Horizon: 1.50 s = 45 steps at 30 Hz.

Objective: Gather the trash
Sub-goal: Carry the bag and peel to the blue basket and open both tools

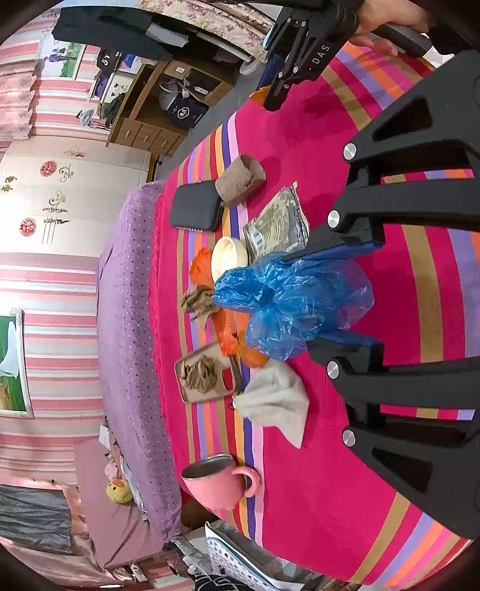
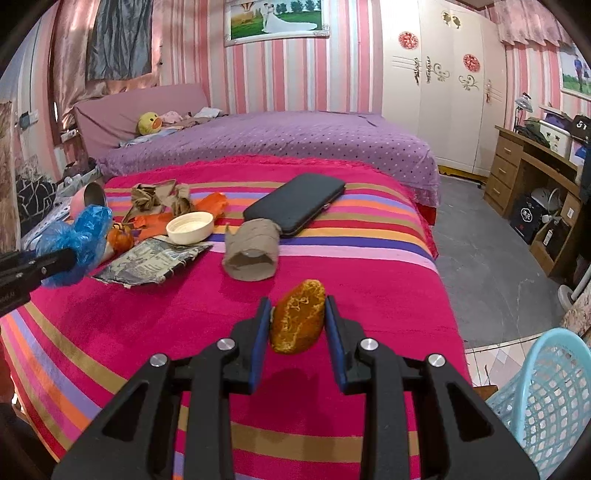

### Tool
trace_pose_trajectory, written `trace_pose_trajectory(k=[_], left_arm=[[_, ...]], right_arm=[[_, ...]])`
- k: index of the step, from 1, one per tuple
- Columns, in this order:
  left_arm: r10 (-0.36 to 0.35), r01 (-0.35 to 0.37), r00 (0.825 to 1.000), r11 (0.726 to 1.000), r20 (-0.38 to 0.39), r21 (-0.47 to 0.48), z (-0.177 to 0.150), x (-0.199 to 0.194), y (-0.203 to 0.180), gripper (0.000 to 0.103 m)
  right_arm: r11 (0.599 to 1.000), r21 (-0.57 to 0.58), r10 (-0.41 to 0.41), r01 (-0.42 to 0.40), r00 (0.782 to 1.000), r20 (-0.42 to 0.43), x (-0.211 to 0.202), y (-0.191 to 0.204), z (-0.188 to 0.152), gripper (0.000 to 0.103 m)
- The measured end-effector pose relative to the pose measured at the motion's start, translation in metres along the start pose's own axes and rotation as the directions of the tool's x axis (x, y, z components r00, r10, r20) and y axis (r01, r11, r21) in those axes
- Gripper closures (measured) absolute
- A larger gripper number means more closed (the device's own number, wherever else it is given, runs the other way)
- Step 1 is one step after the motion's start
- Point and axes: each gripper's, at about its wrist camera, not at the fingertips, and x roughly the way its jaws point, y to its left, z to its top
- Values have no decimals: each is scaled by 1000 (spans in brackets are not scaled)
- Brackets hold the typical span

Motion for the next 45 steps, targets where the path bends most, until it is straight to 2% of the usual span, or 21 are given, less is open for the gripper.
trace_pose_trajectory(k=[10, 19, 26, 32, 36, 45], left_arm=[[-38, 37, 999, 999, 20, 37, 6, -3, -39, 73], [-71, 66, 996, 993, 51, 94, 14, -18, -87, 73], [-139, 134, 990, 985, 39, 112, 10, -15, -138, 73], [-231, 226, 973, 963, 15, 146, 2, -6, -197, 73], [-288, 285, 958, 940, -12, 189, -3, 1, -250, 73], [-413, 421, 906, 865, -88, 272, -20, 7, -363, 73]], right_arm=[[999, 17, -31, 30, 999, 34, -21, -30, -3, 74], [989, 144, -56, 44, 995, 79, -57, -91, -3, 74], [981, 124, -156, 147, 985, 68, -85, -138, -17, 74], [953, 169, -262, 253, 964, 38, -111, -201, -42, 74], [924, 199, -336, 328, 942, 10, -126, -241, -59, 74], [881, 232, -416, 413, 909, -37, -144, -293, -88, 74]])
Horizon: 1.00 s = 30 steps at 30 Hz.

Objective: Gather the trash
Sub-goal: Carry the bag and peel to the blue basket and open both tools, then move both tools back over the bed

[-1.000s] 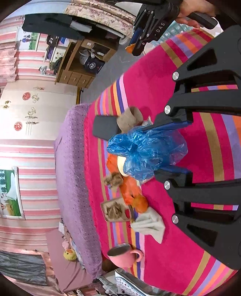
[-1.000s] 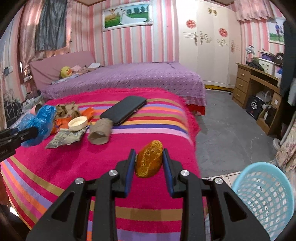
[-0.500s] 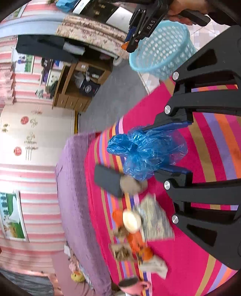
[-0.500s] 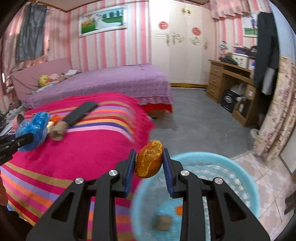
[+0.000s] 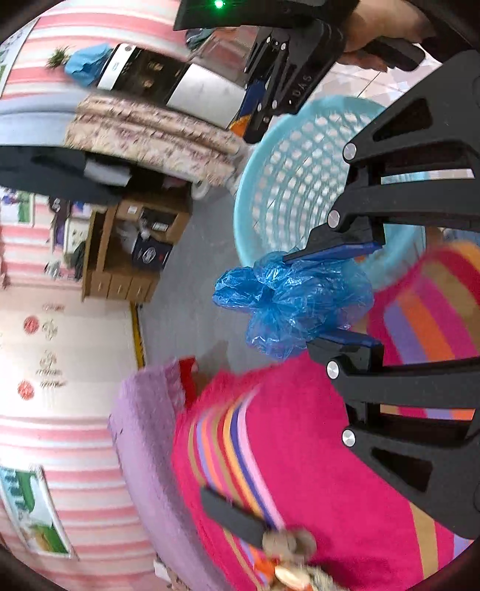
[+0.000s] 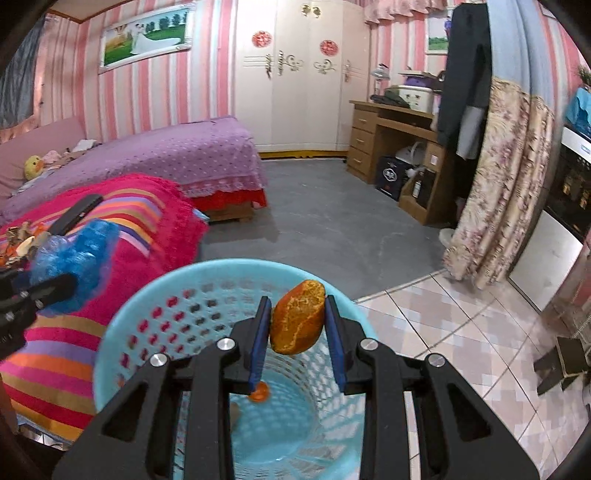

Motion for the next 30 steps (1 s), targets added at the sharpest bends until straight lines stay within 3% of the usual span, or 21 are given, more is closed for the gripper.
trace_pose_trajectory(k=[4, 7, 10, 16, 23, 25, 26, 27, 30], left_arm=[[-46, 48, 998, 998, -51, 28, -1, 30, -31, 71], [-30, 34, 997, 998, -76, 59, -5, 47, -45, 69], [-17, 20, 997, 999, -80, 34, -3, 56, -41, 46], [62, -61, 998, 998, -6, 27, 2, 47, -22, 13], [108, -107, 993, 994, 38, -13, 3, 34, 5, 9], [107, -106, 993, 994, 42, -33, 2, 30, 14, 8], [105, -104, 994, 994, 41, -41, 1, 28, 18, 8], [104, -102, 994, 994, 39, -49, 1, 25, 22, 8], [99, -96, 994, 994, 40, -60, -2, 15, 34, 7]], right_arm=[[999, 30, -19, 19, 1000, -6, 3, -12, -8, 74], [999, 46, -24, 24, 1000, -10, 4, -16, -14, 74], [998, 59, -25, 26, 1000, -14, 7, -19, -20, 74], [996, 86, -29, 29, 1000, 7, 8, -20, -26, 74], [995, 96, -12, 11, 1000, 16, 14, -9, -28, 72], [995, 93, -20, 18, 1000, 14, 16, -5, -28, 60], [995, 97, -21, 20, 1000, 16, 16, -5, -28, 42], [994, 106, -20, 18, 1000, 19, 15, -4, -28, 30], [992, 127, -31, 27, 999, 26, 10, -2, -26, 14]])
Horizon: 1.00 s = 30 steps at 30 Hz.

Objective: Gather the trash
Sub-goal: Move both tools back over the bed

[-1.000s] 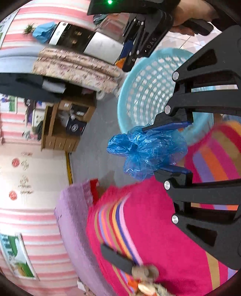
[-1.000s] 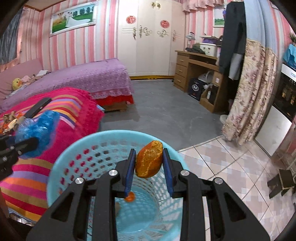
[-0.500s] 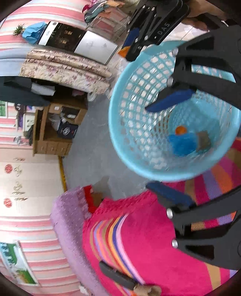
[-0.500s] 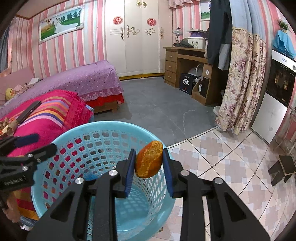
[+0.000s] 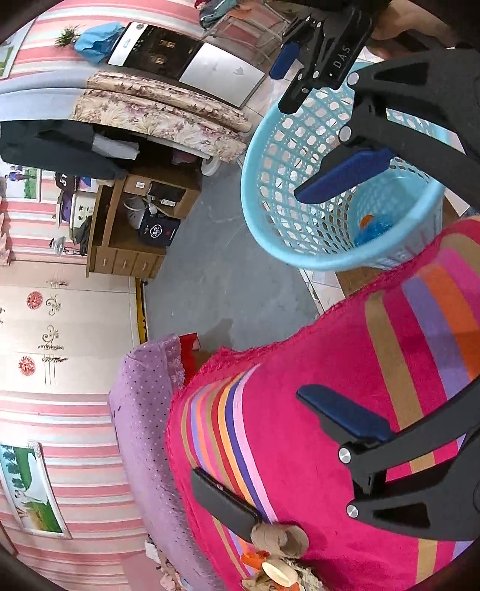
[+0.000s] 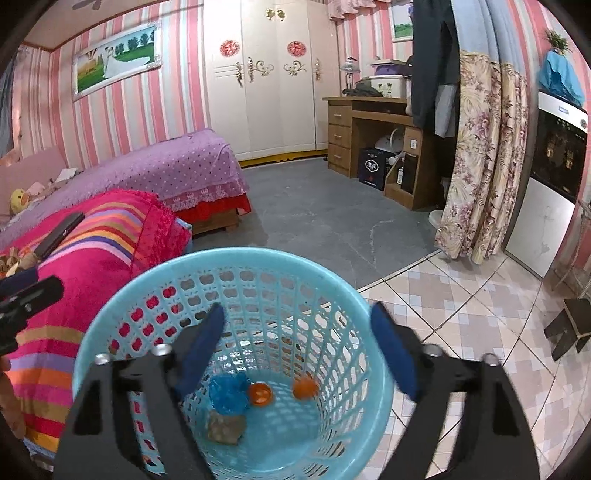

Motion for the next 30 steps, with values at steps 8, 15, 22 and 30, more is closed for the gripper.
trace_pose_trajectory(k=[8, 15, 22, 30], left_arm=[[5, -5, 1000, 1000, 11, -2, 0, -34, 31, 6], [96, -95, 994, 995, 45, -15, 2, -79, 92, 6], [257, -254, 966, 965, 40, -64, -4, -116, 190, 6], [382, -377, 924, 906, -12, -194, -18, -140, 307, 6]], right_arm=[[1000, -8, -10, 11, 999, 47, -18, 29, 9, 5], [996, -79, 56, -51, 997, 56, -31, 100, 19, 5], [976, -158, 164, -152, 985, 63, -39, 186, 24, 5], [941, -194, 285, -276, 958, 19, -38, 268, 26, 5]])
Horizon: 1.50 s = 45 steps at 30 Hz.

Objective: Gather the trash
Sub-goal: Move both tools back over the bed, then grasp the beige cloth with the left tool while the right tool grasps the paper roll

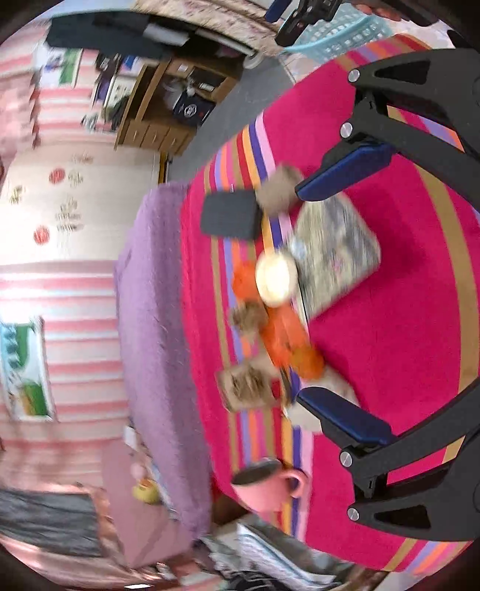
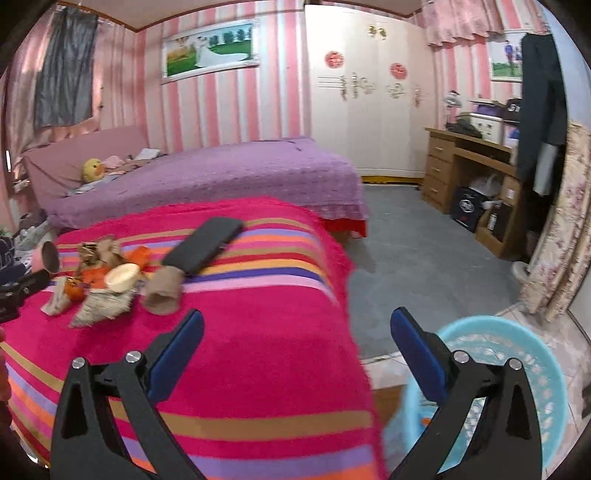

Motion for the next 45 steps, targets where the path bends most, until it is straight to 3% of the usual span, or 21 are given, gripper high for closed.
trace_pose_trajectory(k=[5, 8, 12, 18, 21, 26, 30, 31, 35, 45], left_arm=[[65, -65, 997, 998, -36, 2, -2, 15, 43, 6], [48, -51, 996, 998, -81, -36, -12, 27, 63, 6], [79, -84, 990, 996, -120, -40, -24, 41, 79, 6], [110, -122, 975, 991, -191, -52, -34, 72, 94, 6], [81, -108, 968, 989, -238, -101, -37, 87, 104, 7], [17, -65, 969, 980, -248, -187, -37, 92, 117, 30], [-7, -29, 973, 988, -232, -154, -37, 89, 111, 65], [-7, -26, 974, 990, -228, -141, -37, 87, 108, 69], [23, -44, 977, 994, -210, -98, -33, 78, 105, 76], [18, -32, 984, 996, -179, -77, -32, 60, 109, 76]], right_arm=[[998, -22, 52, -52, 999, -16, 21, 40, 13, 5], [996, -49, 71, -74, 996, -45, 37, 65, 18, 5], [992, -93, 77, -82, 995, -61, 57, 89, 24, 5], [994, -50, 92, -97, 992, -91, 78, 96, 25, 5], [994, -70, 76, -84, 992, -100, 86, 100, 18, 5], [994, -77, 69, -78, 991, -115, 94, 99, 15, 5], [993, -75, 77, -87, 990, -121, 96, 99, 15, 5], [993, -75, 82, -92, 989, -126, 97, 99, 14, 5], [990, -82, 100, -111, 987, -127, 97, 106, 13, 5], [983, -104, 133, -153, 974, -183, 120, 132, 13, 8]])
